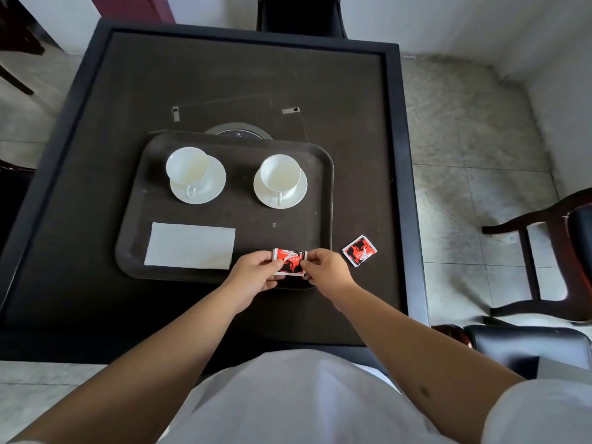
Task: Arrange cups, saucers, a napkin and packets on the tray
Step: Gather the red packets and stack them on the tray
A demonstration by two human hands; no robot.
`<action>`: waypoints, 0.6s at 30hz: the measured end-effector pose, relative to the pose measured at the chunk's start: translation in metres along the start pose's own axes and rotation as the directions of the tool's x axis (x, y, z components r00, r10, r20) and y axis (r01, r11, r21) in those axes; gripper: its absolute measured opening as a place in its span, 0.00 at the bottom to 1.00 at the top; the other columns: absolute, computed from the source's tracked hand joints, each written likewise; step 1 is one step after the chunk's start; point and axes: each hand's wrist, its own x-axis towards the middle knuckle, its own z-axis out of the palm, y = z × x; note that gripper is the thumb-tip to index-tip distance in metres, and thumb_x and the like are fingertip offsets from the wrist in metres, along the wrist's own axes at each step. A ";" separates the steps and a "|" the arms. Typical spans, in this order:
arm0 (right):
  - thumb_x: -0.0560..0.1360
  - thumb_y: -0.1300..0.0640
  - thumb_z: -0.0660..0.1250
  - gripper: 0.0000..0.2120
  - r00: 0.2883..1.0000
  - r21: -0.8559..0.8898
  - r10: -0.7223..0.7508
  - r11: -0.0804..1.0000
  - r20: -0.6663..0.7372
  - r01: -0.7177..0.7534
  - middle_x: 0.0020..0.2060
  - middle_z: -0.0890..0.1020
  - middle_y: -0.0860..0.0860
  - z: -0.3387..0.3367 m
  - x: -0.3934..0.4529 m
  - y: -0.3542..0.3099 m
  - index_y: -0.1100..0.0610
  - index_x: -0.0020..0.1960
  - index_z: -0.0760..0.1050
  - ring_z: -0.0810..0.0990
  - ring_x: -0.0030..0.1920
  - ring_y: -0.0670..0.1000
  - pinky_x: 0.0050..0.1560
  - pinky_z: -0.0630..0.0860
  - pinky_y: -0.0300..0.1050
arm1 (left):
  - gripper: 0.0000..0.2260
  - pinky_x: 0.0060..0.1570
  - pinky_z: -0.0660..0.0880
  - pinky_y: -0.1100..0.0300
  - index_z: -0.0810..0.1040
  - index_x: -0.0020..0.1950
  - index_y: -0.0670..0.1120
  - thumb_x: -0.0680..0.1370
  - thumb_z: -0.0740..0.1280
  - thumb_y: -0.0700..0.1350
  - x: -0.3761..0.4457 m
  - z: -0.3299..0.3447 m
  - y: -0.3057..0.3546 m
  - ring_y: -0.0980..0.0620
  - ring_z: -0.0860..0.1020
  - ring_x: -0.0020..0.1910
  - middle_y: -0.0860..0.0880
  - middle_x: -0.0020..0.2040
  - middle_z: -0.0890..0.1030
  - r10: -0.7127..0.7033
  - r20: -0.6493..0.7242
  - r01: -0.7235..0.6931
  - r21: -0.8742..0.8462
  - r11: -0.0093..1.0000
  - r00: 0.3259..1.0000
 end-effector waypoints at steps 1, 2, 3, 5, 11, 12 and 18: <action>0.77 0.58 0.68 0.05 1.000 -0.001 -0.005 1.000 0.000 0.005 0.32 0.82 0.48 0.000 0.000 0.000 0.50 0.44 0.78 0.79 0.31 0.41 0.36 0.78 0.38 | 0.09 0.41 0.78 0.60 0.80 0.59 0.49 0.79 0.68 0.43 0.000 0.000 0.000 0.54 0.84 0.48 0.49 0.50 0.85 0.002 -0.010 -0.002 0.018 1.000 1.000; 0.77 0.58 0.68 0.05 1.000 -0.003 -0.010 1.000 0.001 0.010 0.32 0.82 0.48 0.000 0.000 0.000 0.50 0.44 0.78 0.79 0.32 0.41 0.37 0.79 0.38 | 0.09 0.41 0.78 0.60 0.80 0.58 0.49 0.79 0.68 0.43 0.001 0.000 0.000 0.53 0.84 0.48 0.49 0.50 0.85 0.005 -0.021 -0.004 0.037 0.999 1.000; 0.77 0.58 0.68 0.04 1.000 -0.003 -0.014 1.000 0.001 0.014 0.33 0.82 0.48 -0.001 0.000 0.000 0.50 0.44 0.78 0.79 0.32 0.42 0.38 0.80 0.39 | 0.08 0.41 0.78 0.61 0.80 0.58 0.49 0.79 0.68 0.42 0.001 0.001 -0.001 0.53 0.84 0.48 0.49 0.49 0.84 0.009 -0.033 -0.007 0.057 0.998 0.999; 0.77 0.57 0.69 0.04 1.000 -0.004 -0.016 1.000 0.003 0.016 0.34 0.83 0.48 -0.001 0.000 0.000 0.50 0.44 0.78 0.80 0.34 0.43 0.39 0.80 0.40 | 0.08 0.40 0.78 0.62 0.80 0.57 0.50 0.79 0.68 0.42 0.003 0.002 0.000 0.54 0.84 0.47 0.50 0.49 0.84 0.015 -0.051 -0.011 0.092 0.996 0.999; 0.77 0.53 0.69 0.02 0.998 -0.018 -0.056 0.998 -0.014 0.056 0.35 0.83 0.45 -0.010 -0.001 0.002 0.49 0.46 0.79 0.80 0.35 0.41 0.41 0.78 0.40 | 0.10 0.46 0.81 0.58 0.79 0.60 0.48 0.79 0.68 0.42 0.007 0.004 0.000 0.52 0.84 0.48 0.49 0.51 0.84 0.017 -0.063 -0.009 0.119 0.993 0.998; 0.77 0.51 0.68 0.02 0.996 -0.023 -0.072 0.997 -0.059 0.070 0.36 0.82 0.44 -0.014 -0.001 0.002 0.49 0.47 0.79 0.80 0.37 0.41 0.40 0.75 0.37 | 0.10 0.46 0.81 0.58 0.79 0.60 0.48 0.79 0.68 0.42 0.007 0.004 0.000 0.53 0.84 0.48 0.49 0.51 0.84 0.015 -0.066 -0.007 0.116 0.993 0.998; 0.76 0.53 0.67 0.09 0.863 -0.101 0.010 0.992 -0.506 -0.070 0.46 0.80 0.47 -0.060 0.014 0.021 0.54 0.55 0.78 0.79 0.52 0.52 0.48 0.73 0.42 | 0.08 0.42 0.80 0.61 0.80 0.58 0.50 0.79 0.69 0.44 0.010 0.003 -0.001 0.53 0.84 0.47 0.51 0.49 0.83 0.013 -0.084 -0.001 0.142 0.990 0.996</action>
